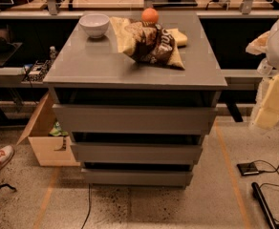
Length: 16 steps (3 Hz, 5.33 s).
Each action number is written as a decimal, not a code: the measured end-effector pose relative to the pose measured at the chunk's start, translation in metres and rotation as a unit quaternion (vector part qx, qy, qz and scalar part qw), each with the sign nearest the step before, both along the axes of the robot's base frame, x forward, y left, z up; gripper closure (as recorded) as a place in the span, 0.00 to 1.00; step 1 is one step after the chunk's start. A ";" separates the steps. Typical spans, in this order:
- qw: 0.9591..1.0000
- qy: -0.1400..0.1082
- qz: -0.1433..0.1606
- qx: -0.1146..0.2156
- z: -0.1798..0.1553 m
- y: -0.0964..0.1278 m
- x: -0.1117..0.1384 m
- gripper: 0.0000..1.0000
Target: Open top drawer
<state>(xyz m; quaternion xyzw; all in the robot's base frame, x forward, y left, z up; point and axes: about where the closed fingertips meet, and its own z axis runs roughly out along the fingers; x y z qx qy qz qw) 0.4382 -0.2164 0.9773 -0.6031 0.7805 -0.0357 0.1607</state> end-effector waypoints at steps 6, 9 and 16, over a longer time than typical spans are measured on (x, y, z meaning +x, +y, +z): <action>0.998 0.022 0.061 -0.022 -0.183 0.097 0.058 0.00; 0.998 -0.025 0.055 -0.034 -0.247 0.109 0.115 0.00; 0.999 -0.010 -0.024 -0.025 -0.317 0.040 0.196 0.65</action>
Offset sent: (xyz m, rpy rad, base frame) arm 0.0242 0.0414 -0.0792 0.0254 0.0169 0.1109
